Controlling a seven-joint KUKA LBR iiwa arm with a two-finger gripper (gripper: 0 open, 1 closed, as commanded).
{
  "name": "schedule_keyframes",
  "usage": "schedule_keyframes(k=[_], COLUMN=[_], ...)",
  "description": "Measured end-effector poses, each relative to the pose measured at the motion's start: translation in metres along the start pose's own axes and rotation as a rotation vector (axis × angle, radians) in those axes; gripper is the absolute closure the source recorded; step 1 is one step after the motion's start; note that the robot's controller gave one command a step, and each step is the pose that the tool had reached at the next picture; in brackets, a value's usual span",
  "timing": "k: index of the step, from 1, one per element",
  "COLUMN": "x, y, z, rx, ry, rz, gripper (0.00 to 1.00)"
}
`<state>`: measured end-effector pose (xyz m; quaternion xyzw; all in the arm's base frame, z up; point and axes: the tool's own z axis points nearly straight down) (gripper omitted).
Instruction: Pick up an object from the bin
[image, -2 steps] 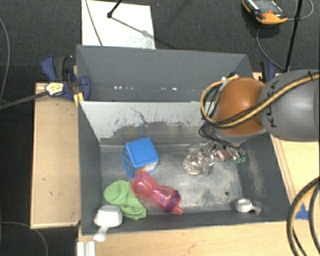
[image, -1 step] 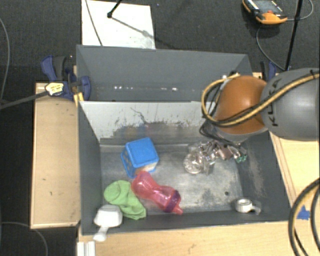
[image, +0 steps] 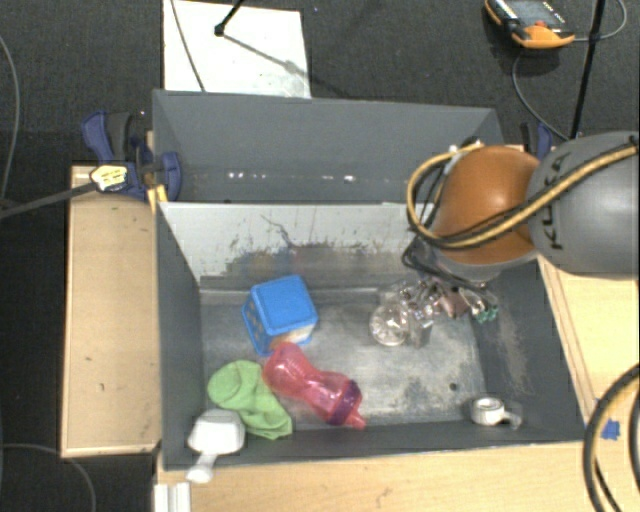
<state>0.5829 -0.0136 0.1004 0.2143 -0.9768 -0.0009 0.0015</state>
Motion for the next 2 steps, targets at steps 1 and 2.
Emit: schedule_keyframes(k=[1,2], x=[0.001,0.0], y=[0.0,0.0], z=[-0.022,-0.046], rx=[-0.001,0.001], ry=[0.003,-0.001], rz=[0.001,0.003], gripper=[1.0,1.0])
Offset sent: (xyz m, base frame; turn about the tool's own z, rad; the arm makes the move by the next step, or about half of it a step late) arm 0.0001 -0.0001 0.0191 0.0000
